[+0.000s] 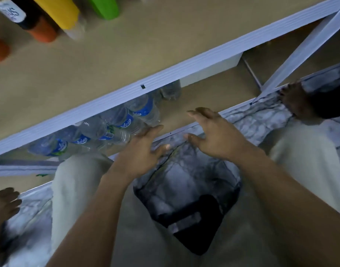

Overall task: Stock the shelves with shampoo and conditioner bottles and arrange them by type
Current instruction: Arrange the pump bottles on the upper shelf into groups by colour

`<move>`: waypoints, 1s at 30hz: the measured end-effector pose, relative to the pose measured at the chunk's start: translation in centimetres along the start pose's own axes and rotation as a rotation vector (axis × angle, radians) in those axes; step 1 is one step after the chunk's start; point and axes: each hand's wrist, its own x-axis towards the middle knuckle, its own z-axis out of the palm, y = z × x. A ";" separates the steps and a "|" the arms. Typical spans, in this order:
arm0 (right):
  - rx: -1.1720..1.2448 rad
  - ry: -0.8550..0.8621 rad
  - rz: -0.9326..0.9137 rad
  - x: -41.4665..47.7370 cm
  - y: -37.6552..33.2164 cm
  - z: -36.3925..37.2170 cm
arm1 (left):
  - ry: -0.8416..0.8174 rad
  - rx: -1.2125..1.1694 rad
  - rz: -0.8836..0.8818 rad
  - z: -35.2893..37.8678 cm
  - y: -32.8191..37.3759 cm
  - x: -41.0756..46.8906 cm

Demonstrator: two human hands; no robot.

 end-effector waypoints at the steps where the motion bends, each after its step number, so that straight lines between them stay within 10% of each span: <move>1: 0.002 -0.009 0.017 -0.2 0.0 -0.7 | -0.007 0.006 -0.019 -0.4 0.3 -0.1; 20: 0.129 0.132 0.037 -17.9 -22.2 -34.9 | 0.120 0.020 0.111 -32.7 25.8 -19.5; 30: 0.073 0.346 -0.221 -18.5 -34.9 -49.3 | 0.515 0.005 0.194 -49.2 30.1 -28.5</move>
